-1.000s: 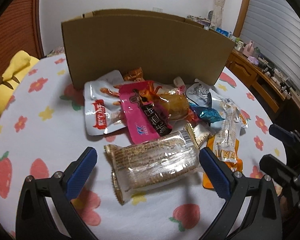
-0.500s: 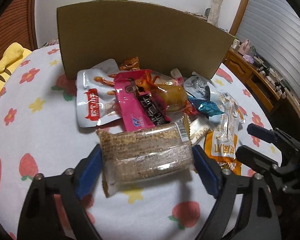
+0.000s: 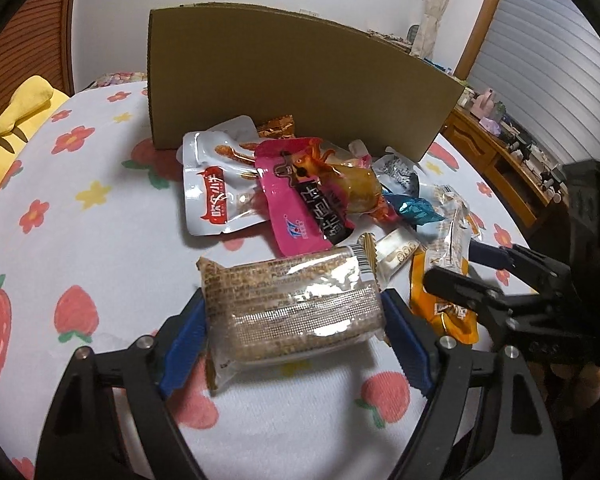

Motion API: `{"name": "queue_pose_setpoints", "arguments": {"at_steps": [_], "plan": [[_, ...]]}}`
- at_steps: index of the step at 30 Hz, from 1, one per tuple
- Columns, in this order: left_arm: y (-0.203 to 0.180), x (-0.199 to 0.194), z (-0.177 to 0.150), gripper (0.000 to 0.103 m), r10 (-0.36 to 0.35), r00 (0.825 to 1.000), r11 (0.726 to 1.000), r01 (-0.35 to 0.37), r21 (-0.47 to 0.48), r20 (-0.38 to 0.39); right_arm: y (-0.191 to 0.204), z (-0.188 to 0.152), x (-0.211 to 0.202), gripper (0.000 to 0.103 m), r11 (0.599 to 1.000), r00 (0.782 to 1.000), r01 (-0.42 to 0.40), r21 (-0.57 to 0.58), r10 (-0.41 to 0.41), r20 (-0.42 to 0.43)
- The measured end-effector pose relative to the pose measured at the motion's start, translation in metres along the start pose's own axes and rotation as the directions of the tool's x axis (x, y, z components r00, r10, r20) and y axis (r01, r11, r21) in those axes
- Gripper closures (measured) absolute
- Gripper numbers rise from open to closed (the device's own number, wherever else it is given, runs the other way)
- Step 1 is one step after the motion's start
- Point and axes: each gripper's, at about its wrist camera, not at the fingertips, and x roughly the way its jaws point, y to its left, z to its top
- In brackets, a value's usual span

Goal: Organize snacks
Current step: 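Grasp the orange sausage stick pack with the right gripper while the left holds the wafer pack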

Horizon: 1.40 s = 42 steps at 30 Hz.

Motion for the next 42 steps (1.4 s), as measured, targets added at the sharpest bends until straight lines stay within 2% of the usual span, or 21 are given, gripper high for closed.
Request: {"name": "queue_pose_setpoints", "arguments": {"at_steps": [11, 15, 18, 20, 23, 29, 42], "plan": [[-0.008, -0.007, -0.001, 0.020, 0.006, 0.999, 1.000, -0.007, 0.028, 0.033, 0.017, 0.004, 0.015, 0.021, 0.983, 0.991, 0.120, -0.142, -0.126, -0.033], [-0.009, -0.011, -0.002, 0.020, 0.006, 0.999, 0.999, -0.008, 0.031, 0.041, 0.015, 0.005, 0.014, 0.026, 0.985, 0.992, 0.114, -0.133, -0.120, -0.036], [-0.010, -0.013, -0.003, 0.020, 0.007, 0.999, 0.999, -0.009, 0.036, 0.044, 0.013, 0.004, 0.011, 0.035, 0.987, 0.994, 0.098, -0.125, -0.103, -0.037], [-0.010, -0.014, -0.003, 0.020, 0.006, 0.999, 0.999, -0.007, 0.036, 0.047, 0.010, 0.004, 0.009, 0.046, 0.990, 0.996, 0.081, -0.112, -0.086, -0.040], [-0.011, -0.015, -0.004, 0.020, 0.004, 0.999, 0.999, -0.006, 0.036, 0.051, 0.010, 0.004, 0.007, 0.053, 0.993, 0.996, 0.072, -0.095, -0.076, -0.042], [-0.012, -0.019, -0.003, 0.020, 0.009, 0.998, 0.999, -0.011, 0.041, 0.058, 0.007, -0.002, -0.001, 0.059, 0.997, 0.998, 0.054, -0.055, -0.057, -0.038], [-0.020, -0.025, 0.001, 0.020, 0.006, 0.997, 0.998, -0.010, 0.059, 0.071, 0.005, -0.010, -0.033, 0.062, 0.998, 0.998, 0.047, -0.043, -0.046, 0.035]]}}
